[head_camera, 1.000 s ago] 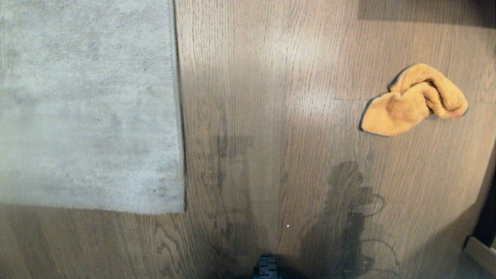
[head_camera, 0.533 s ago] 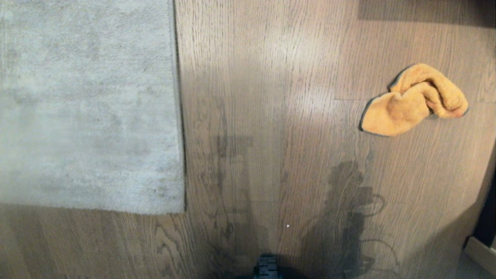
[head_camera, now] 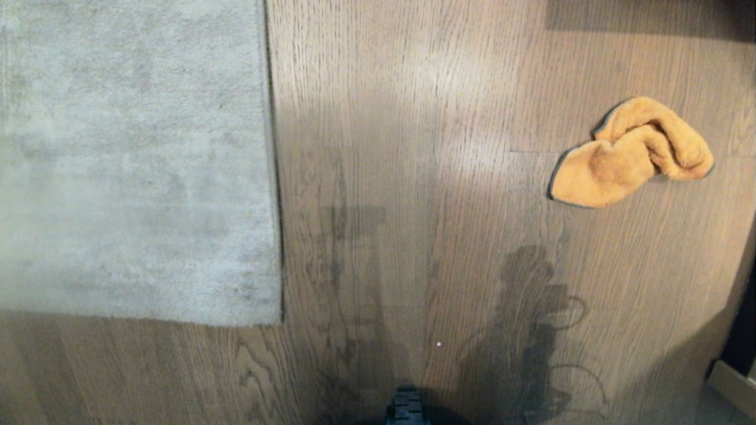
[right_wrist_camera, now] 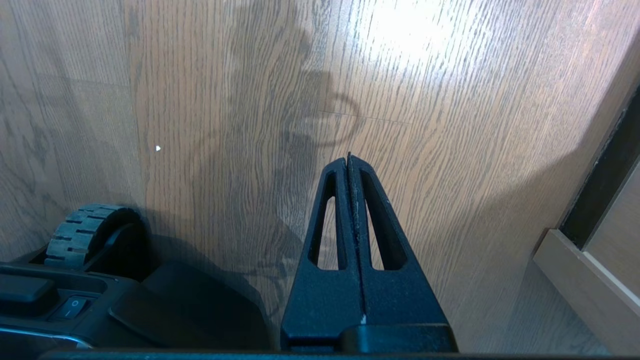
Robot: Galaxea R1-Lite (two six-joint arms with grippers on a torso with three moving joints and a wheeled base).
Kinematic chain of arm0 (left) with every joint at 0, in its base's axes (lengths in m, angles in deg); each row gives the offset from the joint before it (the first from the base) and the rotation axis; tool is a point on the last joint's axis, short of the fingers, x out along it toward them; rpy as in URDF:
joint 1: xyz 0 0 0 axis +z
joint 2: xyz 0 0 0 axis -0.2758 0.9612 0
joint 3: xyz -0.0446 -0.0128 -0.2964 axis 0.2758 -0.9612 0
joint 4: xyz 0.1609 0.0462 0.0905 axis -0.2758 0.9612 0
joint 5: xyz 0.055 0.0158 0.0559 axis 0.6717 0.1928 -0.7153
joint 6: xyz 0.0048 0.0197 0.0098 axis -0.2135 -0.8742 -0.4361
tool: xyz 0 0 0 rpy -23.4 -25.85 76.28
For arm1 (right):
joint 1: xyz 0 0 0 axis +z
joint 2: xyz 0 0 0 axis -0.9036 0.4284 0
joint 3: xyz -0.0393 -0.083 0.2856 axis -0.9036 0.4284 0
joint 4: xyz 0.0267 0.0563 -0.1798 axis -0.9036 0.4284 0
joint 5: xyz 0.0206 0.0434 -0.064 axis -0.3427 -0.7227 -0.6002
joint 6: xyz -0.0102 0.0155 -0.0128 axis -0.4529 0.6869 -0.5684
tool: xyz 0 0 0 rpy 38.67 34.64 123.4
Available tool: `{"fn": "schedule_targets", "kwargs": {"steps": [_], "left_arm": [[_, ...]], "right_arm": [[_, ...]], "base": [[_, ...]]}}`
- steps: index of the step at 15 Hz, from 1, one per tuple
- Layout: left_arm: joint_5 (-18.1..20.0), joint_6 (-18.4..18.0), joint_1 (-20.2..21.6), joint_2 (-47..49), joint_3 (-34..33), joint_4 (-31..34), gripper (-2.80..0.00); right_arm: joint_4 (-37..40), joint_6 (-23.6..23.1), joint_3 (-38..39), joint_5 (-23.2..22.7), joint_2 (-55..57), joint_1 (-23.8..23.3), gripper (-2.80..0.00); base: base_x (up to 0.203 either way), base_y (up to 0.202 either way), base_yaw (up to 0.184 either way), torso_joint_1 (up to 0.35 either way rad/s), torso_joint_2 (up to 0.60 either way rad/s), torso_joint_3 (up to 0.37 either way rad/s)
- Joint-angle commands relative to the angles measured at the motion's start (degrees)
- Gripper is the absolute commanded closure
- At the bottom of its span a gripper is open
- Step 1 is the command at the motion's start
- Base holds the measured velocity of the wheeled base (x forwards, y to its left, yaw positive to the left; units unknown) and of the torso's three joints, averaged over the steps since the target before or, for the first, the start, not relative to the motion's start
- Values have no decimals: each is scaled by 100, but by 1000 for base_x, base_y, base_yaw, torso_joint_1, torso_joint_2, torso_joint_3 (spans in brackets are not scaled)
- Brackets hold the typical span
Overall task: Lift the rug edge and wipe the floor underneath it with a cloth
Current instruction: Pick up the rag
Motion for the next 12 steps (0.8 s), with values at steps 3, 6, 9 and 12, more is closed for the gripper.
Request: {"fn": "schedule_targets", "kwargs": {"steps": [3, 6, 9, 12], "left_arm": [[0, 0, 0, 0, -5, -1, 0], [0, 0, 0, 0, -5, -1, 0], [-2, 0, 0, 0, 0, -1, 0], [0, 0, 0, 0, 2, -1, 0]], "right_arm": [[-2, -6, 0, 1, -2, 4, 0], [2, -6, 0, -7, -2, 4, 0], [-6, -6, 0, -7, -2, 4, 0], [-6, -22, 0, -6, -2, 4, 0]], "base": [[0, 0, 0, 0, 0, 0], [0, 0, 0, 0, 0, 0], [0, 0, 0, 0, 0, 0], [0, 0, 0, 0, 0, 0]]}}
